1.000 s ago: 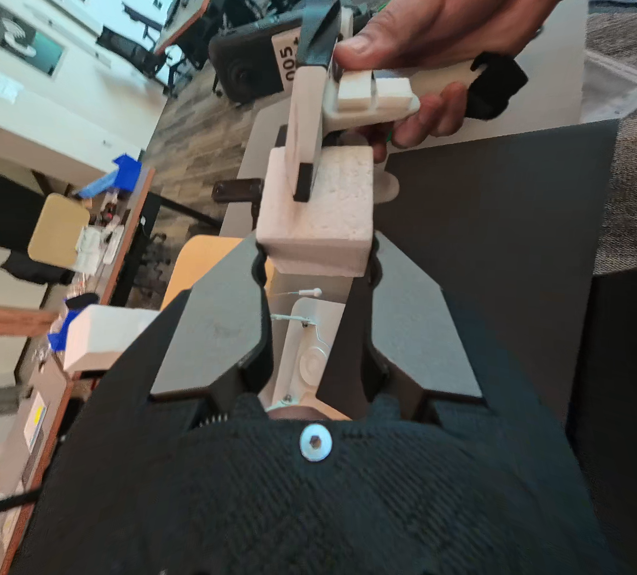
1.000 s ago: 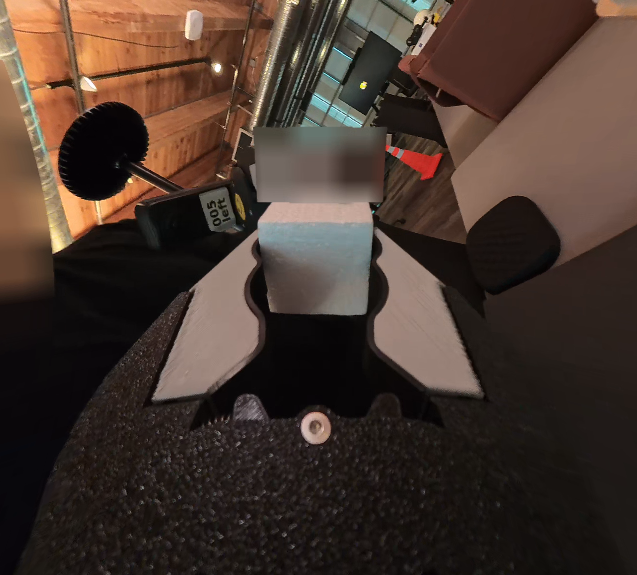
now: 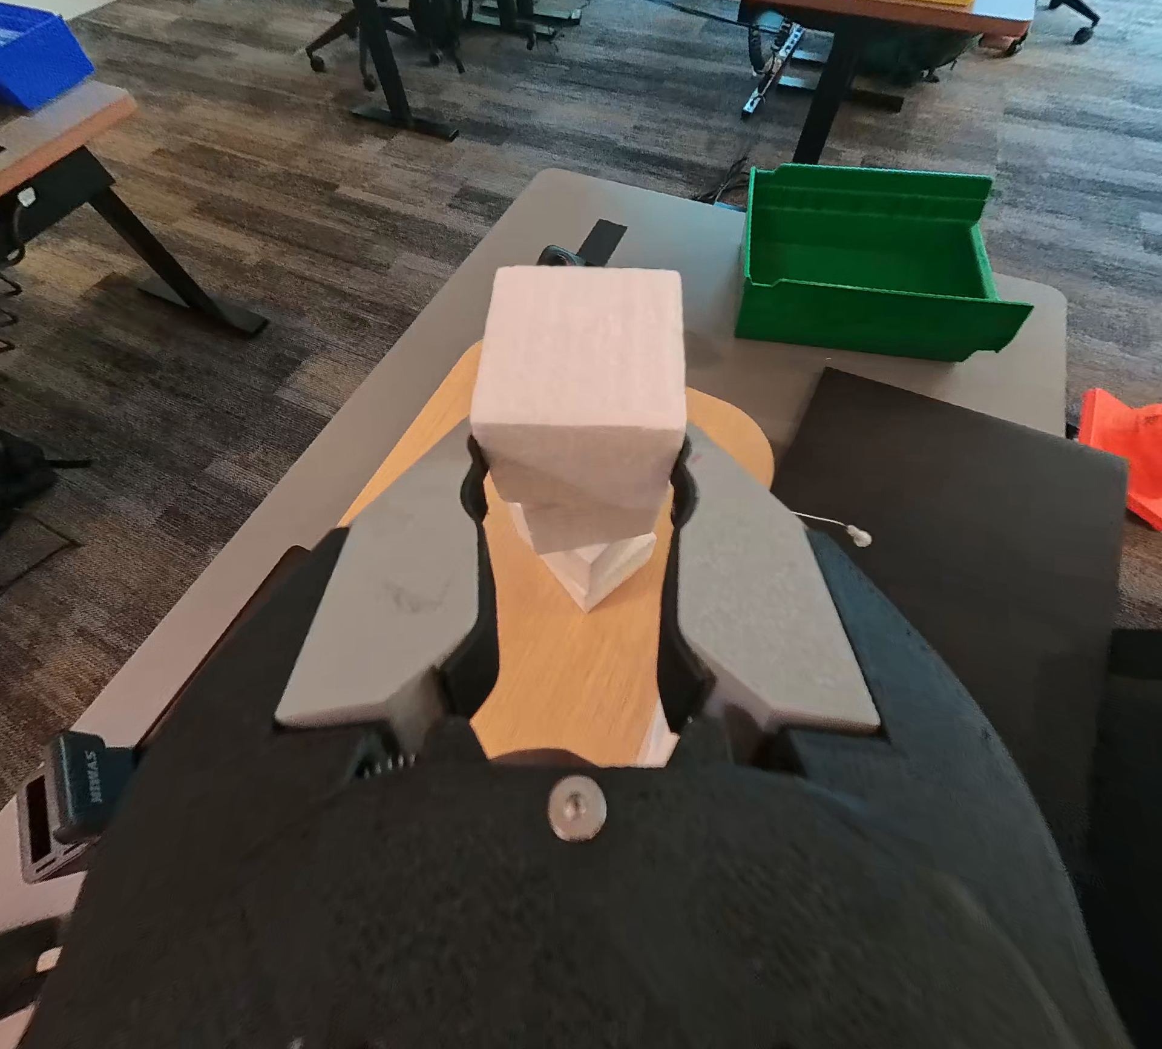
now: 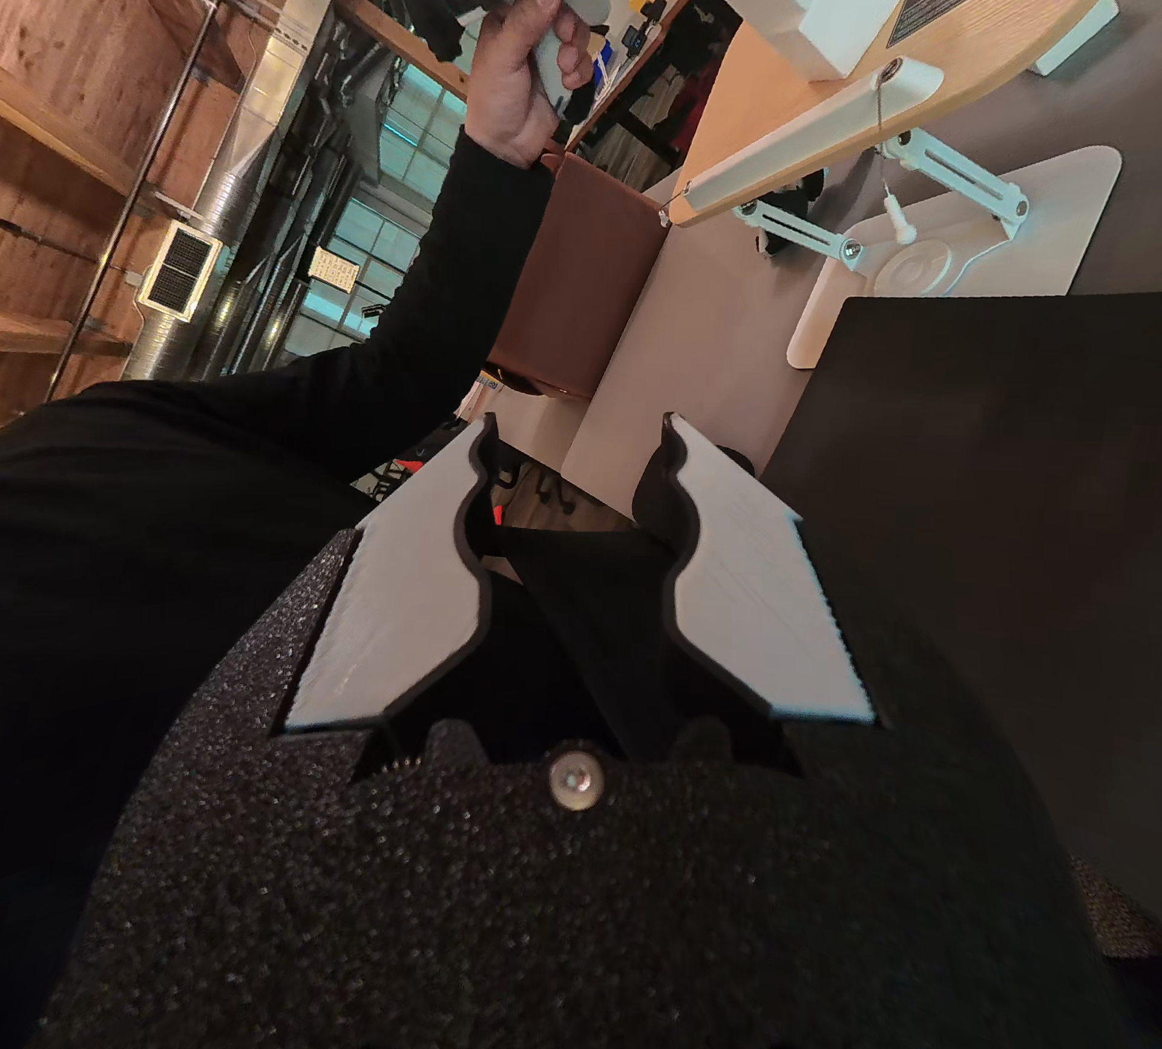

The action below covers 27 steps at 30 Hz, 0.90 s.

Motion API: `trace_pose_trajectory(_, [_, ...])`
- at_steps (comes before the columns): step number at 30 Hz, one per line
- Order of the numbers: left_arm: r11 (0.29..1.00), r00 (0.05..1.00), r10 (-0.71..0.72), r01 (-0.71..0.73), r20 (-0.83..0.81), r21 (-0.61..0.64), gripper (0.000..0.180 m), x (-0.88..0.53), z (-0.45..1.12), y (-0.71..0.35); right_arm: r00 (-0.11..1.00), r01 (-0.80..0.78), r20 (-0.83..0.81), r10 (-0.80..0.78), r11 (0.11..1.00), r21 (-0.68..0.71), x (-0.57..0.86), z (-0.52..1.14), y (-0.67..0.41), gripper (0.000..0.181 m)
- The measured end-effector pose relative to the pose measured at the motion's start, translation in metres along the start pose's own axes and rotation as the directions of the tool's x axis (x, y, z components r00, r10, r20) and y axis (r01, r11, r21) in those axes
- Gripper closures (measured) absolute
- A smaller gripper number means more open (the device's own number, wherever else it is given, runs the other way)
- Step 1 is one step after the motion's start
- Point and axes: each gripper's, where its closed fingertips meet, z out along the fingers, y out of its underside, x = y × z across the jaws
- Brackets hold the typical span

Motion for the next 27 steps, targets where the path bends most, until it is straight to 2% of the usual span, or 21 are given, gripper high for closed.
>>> trace_pose_trajectory(3, [1.000,1.000,-0.008,0.008,0.002,0.009,0.123,0.000,0.000,0.000,1.000,0.005,0.006,-0.005,1.000,-0.013,0.001,0.003,0.001,0.130])
trace_pose_trajectory(6, [1.000,1.000,-0.008,0.009,0.029,-0.009,0.113,-0.004,0.001,0.003,1.000,0.010,0.016,-0.010,1.000,-0.025,0.001,0.006,0.001,0.130])
trace_pose_trajectory(9, [1.000,0.999,0.013,-0.012,0.044,-0.007,0.122,-0.005,0.002,0.002,1.000,0.017,0.010,-0.017,0.999,-0.044,0.003,0.009,0.003,0.131])
trace_pose_trajectory(16, [1.000,0.997,0.027,-0.026,0.068,-0.009,0.122,-0.010,0.002,0.001,0.999,0.031,0.010,-0.031,0.998,-0.057,-0.002,0.012,0.006,0.132])
trace_pose_trajectory(20, [1.000,0.998,0.004,-0.004,0.055,-0.004,0.109,-0.007,-0.001,0.003,0.999,0.034,0.001,-0.034,0.998,-0.045,-0.004,0.009,0.008,0.132])
trace_pose_trajectory(22, [1.000,0.997,-0.004,0.003,0.071,0.004,0.095,-0.007,-0.006,0.003,1.000,0.031,-0.005,-0.031,0.999,-0.034,-0.004,0.006,0.010,0.132])
trace_pose_trajectory(27, [0.998,0.993,-0.051,0.046,0.106,0.051,0.086,0.002,-0.045,0.007,0.998,0.055,-0.039,-0.056,0.998,-0.009,-0.005,-0.001,0.013,0.132])
